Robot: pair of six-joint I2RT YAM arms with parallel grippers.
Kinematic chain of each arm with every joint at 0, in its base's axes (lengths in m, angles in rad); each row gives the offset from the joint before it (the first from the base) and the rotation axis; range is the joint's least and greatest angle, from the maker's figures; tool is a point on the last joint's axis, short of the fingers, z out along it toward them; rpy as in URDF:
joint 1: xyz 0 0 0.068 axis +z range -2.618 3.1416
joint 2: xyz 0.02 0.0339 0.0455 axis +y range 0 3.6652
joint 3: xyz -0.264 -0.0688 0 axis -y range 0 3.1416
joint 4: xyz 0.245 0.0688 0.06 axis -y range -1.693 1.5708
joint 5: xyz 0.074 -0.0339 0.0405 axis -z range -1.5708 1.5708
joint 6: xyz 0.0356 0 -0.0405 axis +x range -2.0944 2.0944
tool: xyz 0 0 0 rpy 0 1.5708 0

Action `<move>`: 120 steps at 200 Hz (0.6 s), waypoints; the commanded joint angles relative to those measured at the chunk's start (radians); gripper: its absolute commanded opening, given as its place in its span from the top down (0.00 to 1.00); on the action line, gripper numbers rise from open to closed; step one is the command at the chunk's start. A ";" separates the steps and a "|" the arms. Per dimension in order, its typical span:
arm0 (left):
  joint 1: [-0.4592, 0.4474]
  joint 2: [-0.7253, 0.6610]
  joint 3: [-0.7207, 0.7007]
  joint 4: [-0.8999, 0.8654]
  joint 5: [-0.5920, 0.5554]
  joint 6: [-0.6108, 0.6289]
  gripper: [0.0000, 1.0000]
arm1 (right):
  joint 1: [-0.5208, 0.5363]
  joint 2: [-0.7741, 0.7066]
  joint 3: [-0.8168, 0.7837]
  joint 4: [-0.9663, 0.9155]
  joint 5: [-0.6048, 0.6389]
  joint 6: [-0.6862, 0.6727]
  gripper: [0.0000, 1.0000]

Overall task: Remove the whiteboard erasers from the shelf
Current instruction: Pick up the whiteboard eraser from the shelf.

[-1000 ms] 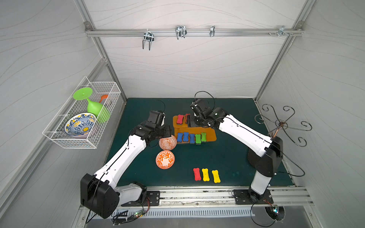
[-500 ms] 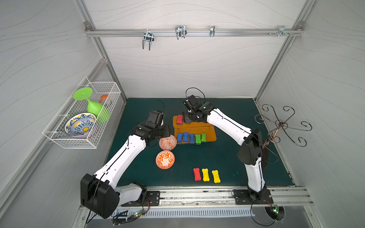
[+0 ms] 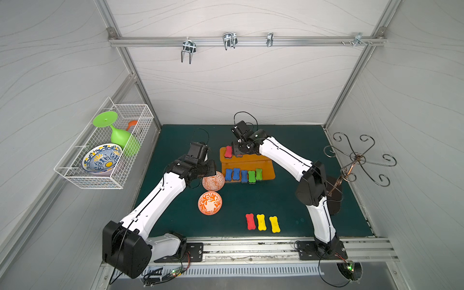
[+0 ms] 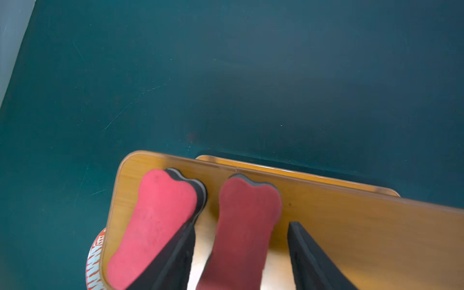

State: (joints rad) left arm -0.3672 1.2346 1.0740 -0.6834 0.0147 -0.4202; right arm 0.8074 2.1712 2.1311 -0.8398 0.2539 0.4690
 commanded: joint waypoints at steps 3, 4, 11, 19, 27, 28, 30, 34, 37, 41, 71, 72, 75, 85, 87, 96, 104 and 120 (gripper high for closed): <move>0.007 -0.021 0.004 0.015 -0.009 0.012 0.52 | -0.009 0.032 0.032 -0.026 0.020 -0.017 0.41; 0.007 -0.021 0.004 0.014 -0.009 0.012 0.52 | -0.009 0.033 0.032 -0.027 0.020 -0.018 0.41; 0.007 -0.022 0.004 0.012 -0.009 0.012 0.52 | -0.009 0.037 0.033 -0.031 0.023 -0.015 0.43; 0.007 -0.022 0.004 0.011 -0.009 0.012 0.52 | -0.011 0.037 0.031 -0.034 0.029 -0.014 0.45; 0.007 -0.022 0.006 0.012 -0.008 0.012 0.52 | -0.011 0.035 0.028 -0.034 0.028 -0.013 0.48; 0.007 -0.022 0.006 0.012 -0.007 0.012 0.52 | -0.010 0.036 0.027 -0.034 0.028 -0.012 0.48; 0.007 -0.022 0.006 0.012 -0.007 0.012 0.52 | -0.011 0.034 0.027 -0.035 0.028 -0.012 0.48; 0.007 -0.023 0.006 0.013 -0.008 0.012 0.52 | -0.011 0.032 0.023 -0.034 0.028 -0.010 0.49; 0.008 -0.022 0.005 0.013 -0.006 0.012 0.52 | -0.011 0.031 0.022 -0.033 0.029 -0.009 0.50; 0.008 -0.020 0.006 0.013 -0.006 0.011 0.52 | -0.010 0.029 0.020 -0.033 0.030 -0.009 0.51; 0.011 -0.022 0.007 0.012 0.002 0.010 0.52 | -0.007 0.003 -0.012 -0.029 0.033 0.007 0.61; 0.011 -0.023 0.007 0.012 0.002 0.010 0.52 | -0.007 0.002 -0.015 -0.029 0.034 0.008 0.62; 0.011 -0.023 0.007 0.013 0.001 0.011 0.52 | -0.006 -0.002 -0.019 -0.030 0.033 0.010 0.63; 0.014 -0.026 0.006 0.014 0.002 0.009 0.52 | 0.001 -0.023 -0.042 -0.026 0.038 0.018 0.66; 0.013 -0.026 0.005 0.015 0.002 0.008 0.52 | 0.002 -0.028 -0.047 -0.025 0.039 0.019 0.67; 0.014 -0.030 0.004 0.016 0.004 0.008 0.52 | 0.012 -0.054 -0.070 -0.024 0.040 0.029 0.68; 0.016 -0.036 0.001 0.017 0.006 0.006 0.52 | 0.024 -0.080 -0.095 -0.028 0.048 0.035 0.68; 0.020 -0.047 -0.010 0.032 0.018 -0.002 0.52 | 0.058 -0.149 -0.168 -0.035 0.067 0.063 0.68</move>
State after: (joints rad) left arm -0.3576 1.2209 1.0668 -0.6830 0.0166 -0.4202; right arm 0.8188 2.1300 2.0468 -0.8268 0.2924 0.4862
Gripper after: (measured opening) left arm 0.475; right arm 0.323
